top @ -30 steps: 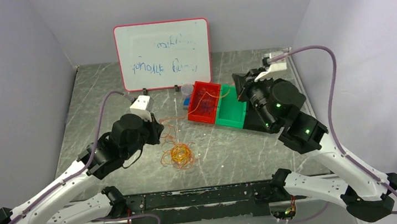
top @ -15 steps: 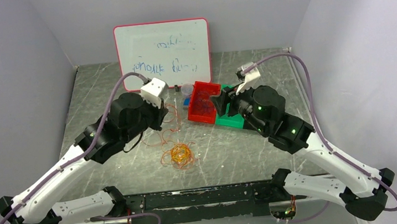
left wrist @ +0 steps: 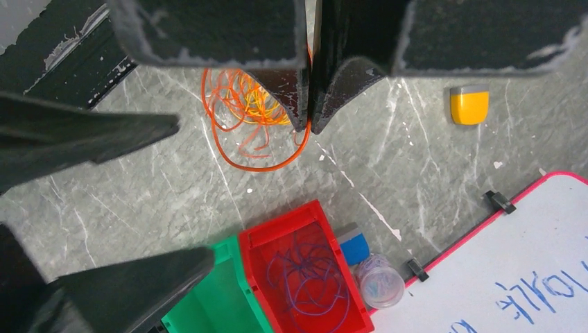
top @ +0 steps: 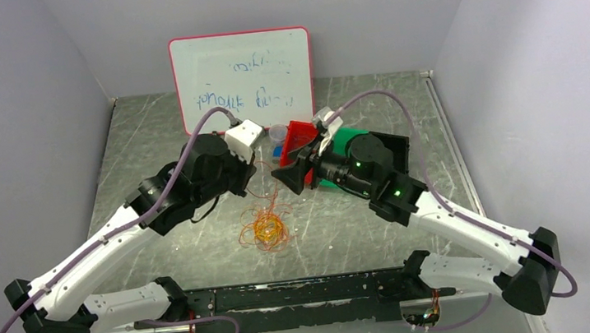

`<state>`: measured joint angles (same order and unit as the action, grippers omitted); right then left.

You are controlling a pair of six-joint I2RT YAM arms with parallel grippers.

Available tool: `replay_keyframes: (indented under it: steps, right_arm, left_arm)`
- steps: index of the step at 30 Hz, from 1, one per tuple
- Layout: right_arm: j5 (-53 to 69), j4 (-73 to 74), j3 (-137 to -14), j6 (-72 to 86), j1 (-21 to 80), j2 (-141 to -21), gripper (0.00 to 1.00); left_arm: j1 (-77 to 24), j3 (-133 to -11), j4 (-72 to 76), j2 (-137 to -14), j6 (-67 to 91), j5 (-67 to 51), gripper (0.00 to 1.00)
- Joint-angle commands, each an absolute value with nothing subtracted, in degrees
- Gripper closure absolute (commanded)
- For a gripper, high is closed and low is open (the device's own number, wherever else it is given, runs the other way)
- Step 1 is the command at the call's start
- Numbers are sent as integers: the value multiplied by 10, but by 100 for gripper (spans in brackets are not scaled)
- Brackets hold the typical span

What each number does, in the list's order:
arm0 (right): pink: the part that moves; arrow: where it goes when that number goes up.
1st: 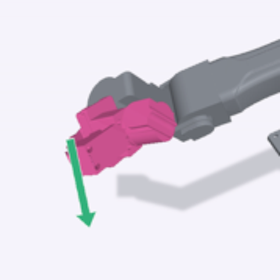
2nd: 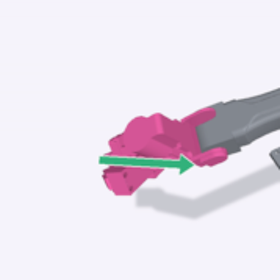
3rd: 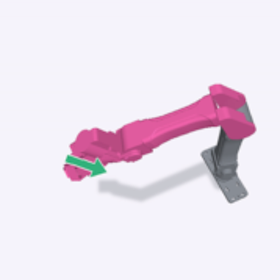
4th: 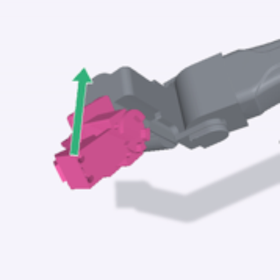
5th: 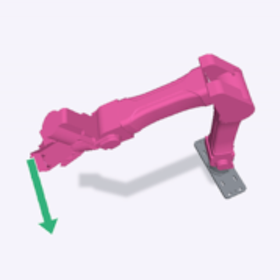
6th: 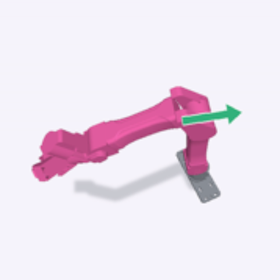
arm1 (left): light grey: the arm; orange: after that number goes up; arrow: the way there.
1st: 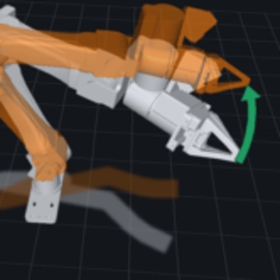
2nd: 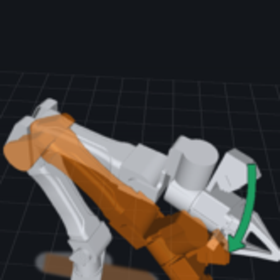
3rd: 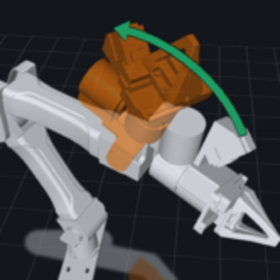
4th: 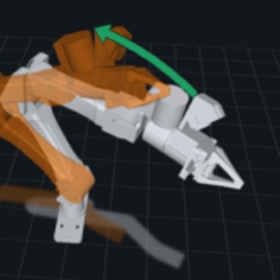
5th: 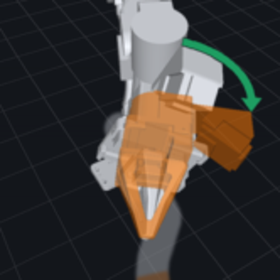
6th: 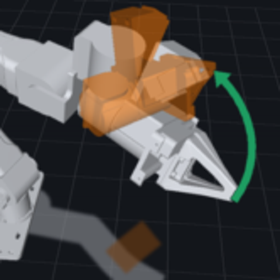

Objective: Untangle the cables

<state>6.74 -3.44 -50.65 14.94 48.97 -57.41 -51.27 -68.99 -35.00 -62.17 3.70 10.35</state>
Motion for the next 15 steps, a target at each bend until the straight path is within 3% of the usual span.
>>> replay_keyframes:
  steps: [1,15]
  right_arm:
    - [127,-135,-486,185,490,-597,30]
    - [172,-211,-445,163,492,-635,33]
  left_arm:
    - [-516,-711,-337,-626,34,78,93]
    - [-516,-748,-337,-621,26,63,93]
